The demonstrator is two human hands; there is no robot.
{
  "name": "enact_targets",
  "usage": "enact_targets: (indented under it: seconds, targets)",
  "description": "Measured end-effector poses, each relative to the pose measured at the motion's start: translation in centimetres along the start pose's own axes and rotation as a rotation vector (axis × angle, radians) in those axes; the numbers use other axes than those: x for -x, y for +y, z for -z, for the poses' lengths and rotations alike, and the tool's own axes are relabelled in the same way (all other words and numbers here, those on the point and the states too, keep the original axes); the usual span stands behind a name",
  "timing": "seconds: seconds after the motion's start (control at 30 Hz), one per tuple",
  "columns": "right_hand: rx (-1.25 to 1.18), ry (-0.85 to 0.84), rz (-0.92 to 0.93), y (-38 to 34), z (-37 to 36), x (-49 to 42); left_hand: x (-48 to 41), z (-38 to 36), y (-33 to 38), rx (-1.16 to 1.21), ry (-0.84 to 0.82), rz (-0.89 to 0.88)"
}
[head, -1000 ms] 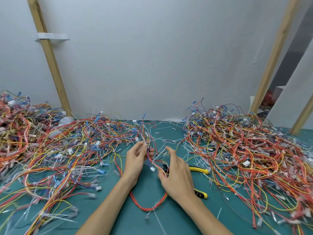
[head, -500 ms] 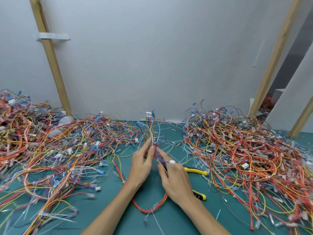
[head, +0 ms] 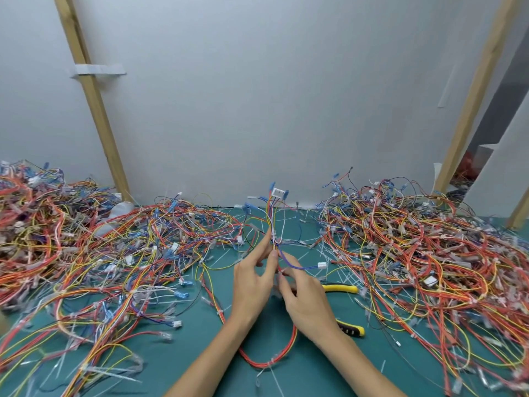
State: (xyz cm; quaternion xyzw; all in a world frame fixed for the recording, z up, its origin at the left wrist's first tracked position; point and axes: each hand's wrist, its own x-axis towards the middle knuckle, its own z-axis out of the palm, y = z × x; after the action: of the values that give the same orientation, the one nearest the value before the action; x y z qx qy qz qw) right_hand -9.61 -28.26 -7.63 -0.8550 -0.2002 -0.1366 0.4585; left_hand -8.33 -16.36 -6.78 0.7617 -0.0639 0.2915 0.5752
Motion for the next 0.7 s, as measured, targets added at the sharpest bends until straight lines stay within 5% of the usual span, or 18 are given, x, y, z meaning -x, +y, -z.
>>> enact_targets:
  seconds: [0.23, 0.4, 0.7]
  targets:
    - [0.032, -0.014, -0.09, -2.0, 0.4, -2.5, -1.1, 0.3, 0.2, -0.056, 0.025, -0.037]
    - [-0.472, -0.212, -0.245, -3.9, 2.4, -5.9, -2.8, 0.4, 2.1, -0.186, 0.006, -0.141]
    - [-1.057, -0.352, -0.186, -2.3, 8.1, -9.8, -8.1, 4.6, 7.6, -0.083, -0.138, -0.142]
